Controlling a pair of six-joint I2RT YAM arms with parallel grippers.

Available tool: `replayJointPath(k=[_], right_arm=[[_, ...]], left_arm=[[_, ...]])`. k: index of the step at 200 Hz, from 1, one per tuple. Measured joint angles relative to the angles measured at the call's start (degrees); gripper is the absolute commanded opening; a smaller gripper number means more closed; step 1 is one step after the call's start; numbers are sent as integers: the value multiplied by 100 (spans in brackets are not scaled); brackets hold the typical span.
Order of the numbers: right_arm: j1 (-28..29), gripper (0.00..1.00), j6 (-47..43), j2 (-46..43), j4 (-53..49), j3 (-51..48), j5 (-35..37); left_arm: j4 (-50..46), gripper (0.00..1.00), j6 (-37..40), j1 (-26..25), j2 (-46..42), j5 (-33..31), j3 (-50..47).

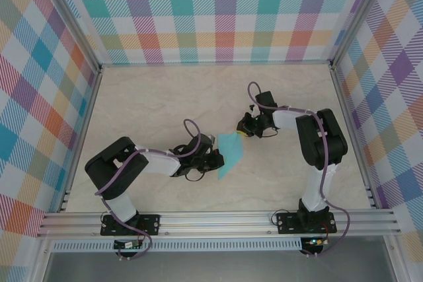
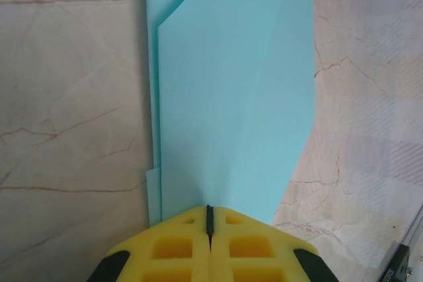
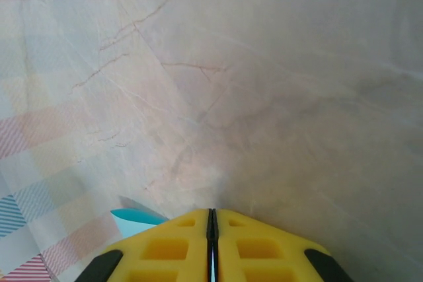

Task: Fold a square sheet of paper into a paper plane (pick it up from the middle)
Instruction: Fourth fold the wing at the center of the table.

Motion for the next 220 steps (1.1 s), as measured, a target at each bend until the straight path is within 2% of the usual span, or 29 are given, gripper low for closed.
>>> replayJointPath(k=[38, 71, 121, 184, 220], right_arm=[[2, 11, -122, -459, -186, 68, -98], [175, 7, -94, -1056, 195, -315, -422], [870, 5, -55, -787, 562, -920, -490], [710, 5, -83, -426, 675, -960, -273], [372, 5, -109, -232, 745, -726, -293]], left_arm=[[-15, 0, 90, -4, -13, -7, -4], [-66, 0, 177, -7, -44, -26, -7], [-105, 0, 273, -22, -55, -44, -7], [-116, 0, 284, -26, -63, -46, -7], [-111, 0, 304, -26, -66, -44, -13]])
